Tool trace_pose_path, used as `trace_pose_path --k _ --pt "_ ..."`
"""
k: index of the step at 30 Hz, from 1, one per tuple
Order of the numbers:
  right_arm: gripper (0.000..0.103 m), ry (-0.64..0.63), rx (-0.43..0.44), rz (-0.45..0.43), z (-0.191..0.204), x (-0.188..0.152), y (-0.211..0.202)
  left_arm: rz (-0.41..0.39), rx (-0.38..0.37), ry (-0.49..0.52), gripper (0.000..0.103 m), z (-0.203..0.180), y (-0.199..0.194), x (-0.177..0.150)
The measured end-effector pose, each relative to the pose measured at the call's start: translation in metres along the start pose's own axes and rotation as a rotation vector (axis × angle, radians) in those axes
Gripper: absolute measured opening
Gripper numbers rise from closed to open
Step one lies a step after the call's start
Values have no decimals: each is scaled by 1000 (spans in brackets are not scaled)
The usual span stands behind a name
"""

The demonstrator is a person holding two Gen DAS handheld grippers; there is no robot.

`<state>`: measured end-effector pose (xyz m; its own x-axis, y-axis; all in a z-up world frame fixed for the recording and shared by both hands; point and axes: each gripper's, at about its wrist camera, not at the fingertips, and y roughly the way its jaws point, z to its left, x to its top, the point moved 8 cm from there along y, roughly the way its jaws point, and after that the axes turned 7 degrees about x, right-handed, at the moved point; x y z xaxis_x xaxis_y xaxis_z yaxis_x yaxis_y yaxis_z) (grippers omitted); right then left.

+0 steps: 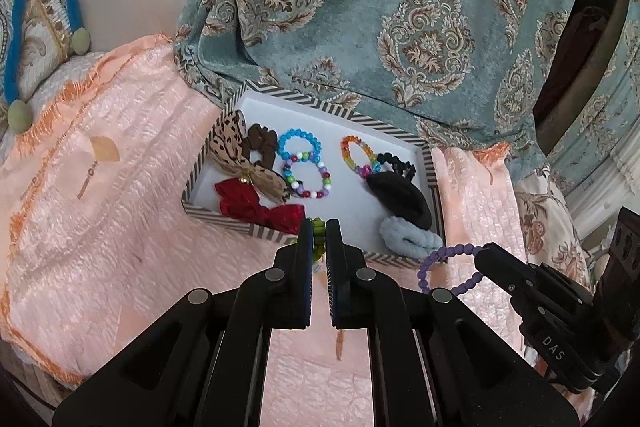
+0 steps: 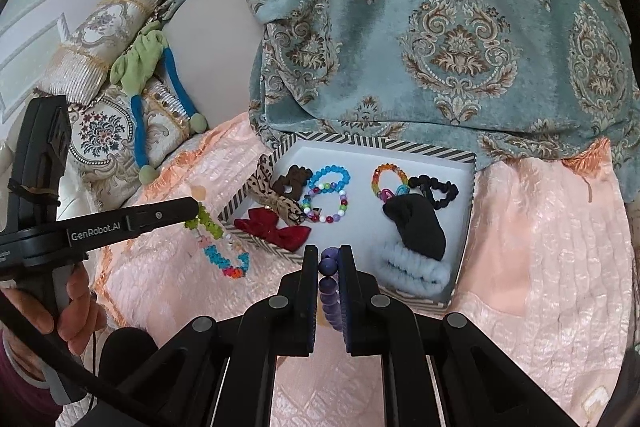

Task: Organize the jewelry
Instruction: 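Carry both bracelets over the white tray and lower them inside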

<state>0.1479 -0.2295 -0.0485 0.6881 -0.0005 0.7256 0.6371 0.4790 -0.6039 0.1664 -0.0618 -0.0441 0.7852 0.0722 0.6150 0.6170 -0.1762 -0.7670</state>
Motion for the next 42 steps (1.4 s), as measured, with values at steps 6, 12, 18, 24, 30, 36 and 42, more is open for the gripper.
trace_pose_path --k 6,12,18,24,30,36,42 --pt "9 16 7 23 -7 9 20 1 11 -7 5 6 7 13" --pt "9 29 19 29 -9 23 44 3 30 -7 5 12 18 24" --pt "9 70 54 46 -10 37 84 9 46 -4 5 16 30 35" --pt "9 119 -4 116 -41 27 126 4 66 10 5 16 41 52" --pt "9 81 -125 163 -71 8 140 7 86 33 5 8 63 70" --pt "9 24 -153 152 -77 5 147 43 85 47 5 -11 95 85" --pt "9 29 -106 139 -75 10 150 73 76 65 5 -35 127 102"
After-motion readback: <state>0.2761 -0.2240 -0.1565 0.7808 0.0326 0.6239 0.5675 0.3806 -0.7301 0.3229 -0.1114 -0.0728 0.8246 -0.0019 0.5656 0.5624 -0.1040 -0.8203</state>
